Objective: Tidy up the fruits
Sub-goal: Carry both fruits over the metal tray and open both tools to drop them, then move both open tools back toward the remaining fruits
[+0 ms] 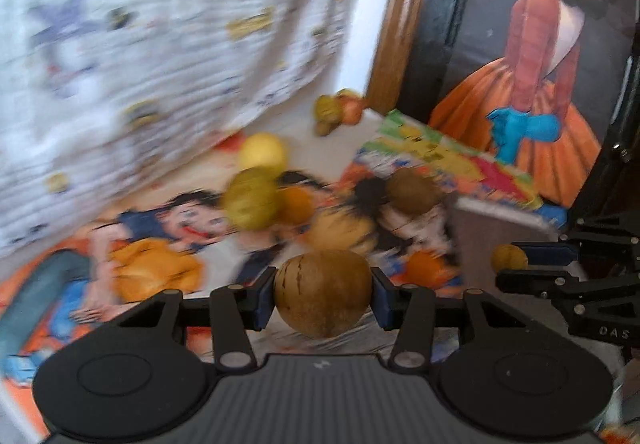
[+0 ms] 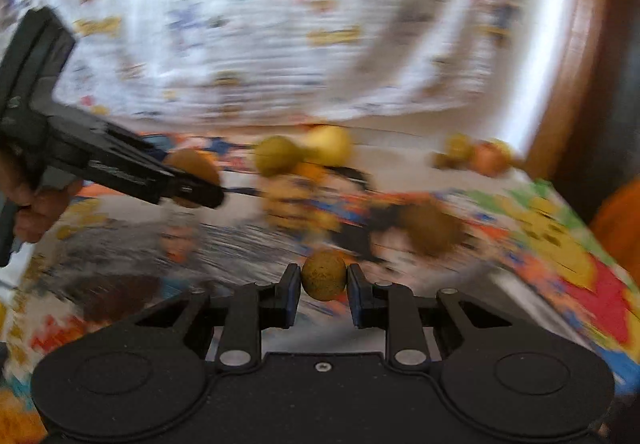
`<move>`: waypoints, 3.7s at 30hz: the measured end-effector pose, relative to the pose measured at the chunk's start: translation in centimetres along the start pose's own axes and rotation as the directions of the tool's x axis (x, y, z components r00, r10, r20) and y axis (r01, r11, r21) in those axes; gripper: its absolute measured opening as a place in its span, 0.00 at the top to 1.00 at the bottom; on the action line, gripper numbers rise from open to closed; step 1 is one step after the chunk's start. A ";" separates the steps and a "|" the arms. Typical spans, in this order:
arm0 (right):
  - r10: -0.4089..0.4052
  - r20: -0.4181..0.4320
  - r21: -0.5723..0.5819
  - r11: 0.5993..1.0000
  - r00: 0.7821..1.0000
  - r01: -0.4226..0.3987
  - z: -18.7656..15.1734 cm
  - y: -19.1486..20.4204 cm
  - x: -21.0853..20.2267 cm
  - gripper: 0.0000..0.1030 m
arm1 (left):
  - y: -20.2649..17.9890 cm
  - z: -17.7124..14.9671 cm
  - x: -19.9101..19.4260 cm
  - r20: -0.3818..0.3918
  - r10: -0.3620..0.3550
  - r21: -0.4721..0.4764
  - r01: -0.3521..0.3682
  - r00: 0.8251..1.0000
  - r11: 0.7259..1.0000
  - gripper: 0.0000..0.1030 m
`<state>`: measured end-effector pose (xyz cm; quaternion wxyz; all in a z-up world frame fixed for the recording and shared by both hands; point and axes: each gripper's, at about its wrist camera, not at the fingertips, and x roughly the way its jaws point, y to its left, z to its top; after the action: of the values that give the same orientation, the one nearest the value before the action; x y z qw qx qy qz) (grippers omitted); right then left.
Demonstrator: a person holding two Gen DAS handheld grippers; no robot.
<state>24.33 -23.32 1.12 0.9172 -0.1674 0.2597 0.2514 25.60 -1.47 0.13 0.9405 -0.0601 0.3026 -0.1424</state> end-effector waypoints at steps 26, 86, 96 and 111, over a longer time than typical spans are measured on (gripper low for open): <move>-0.428 -0.056 0.293 0.857 0.902 0.425 -8.6 -15.2 0.1 0.74 | -15.5 4.2 16.4 -0.014 -0.184 0.088 0.184 0.983 0.979 0.49; -0.172 0.027 0.370 0.917 0.985 0.150 -3.7 6.0 -21.1 0.01 | -4.4 -0.9 -16.1 0.121 -0.001 0.034 -0.003 0.993 0.999 0.00; 0.042 -0.083 0.415 0.910 0.996 -0.004 -0.3 11.3 -17.8 0.01 | 3.4 -4.0 -18.5 -0.081 0.146 -0.058 -0.151 0.986 0.987 0.00; 0.116 0.024 0.666 0.739 0.993 -0.103 12.0 6.1 -13.4 0.00 | 7.0 5.1 -18.8 0.013 0.256 0.015 -0.256 0.967 0.967 0.00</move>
<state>15.83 -18.13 17.22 0.8977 0.1838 0.3502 0.1942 15.58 11.04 13.22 0.9532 -0.0134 0.3013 -0.0222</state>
